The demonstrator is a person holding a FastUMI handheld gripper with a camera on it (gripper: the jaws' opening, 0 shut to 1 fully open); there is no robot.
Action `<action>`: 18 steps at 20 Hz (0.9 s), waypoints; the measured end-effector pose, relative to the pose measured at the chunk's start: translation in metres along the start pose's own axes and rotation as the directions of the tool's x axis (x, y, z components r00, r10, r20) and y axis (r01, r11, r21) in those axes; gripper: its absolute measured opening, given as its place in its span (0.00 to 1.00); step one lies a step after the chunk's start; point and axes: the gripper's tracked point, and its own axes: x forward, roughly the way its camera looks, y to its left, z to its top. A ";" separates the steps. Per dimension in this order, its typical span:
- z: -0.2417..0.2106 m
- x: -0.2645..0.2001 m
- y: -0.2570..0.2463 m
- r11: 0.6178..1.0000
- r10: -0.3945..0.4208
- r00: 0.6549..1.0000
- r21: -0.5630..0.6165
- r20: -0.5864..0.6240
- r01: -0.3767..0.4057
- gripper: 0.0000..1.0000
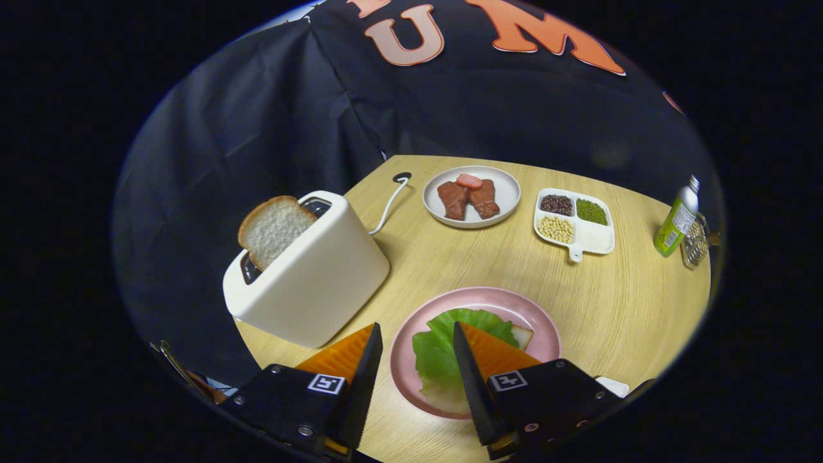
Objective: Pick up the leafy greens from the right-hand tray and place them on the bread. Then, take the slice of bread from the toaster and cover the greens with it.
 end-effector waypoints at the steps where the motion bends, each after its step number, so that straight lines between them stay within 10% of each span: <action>1: 0.007 -0.003 0.008 1.000 0.012 1.000 -0.011 0.008 -0.012 0.71; 6: 0.040 -0.008 0.051 0.995 0.074 0.996 -0.066 0.045 -0.071 0.93; 18: 0.091 -0.013 0.125 0.981 0.196 0.981 0.013 -0.002 -0.196 0.99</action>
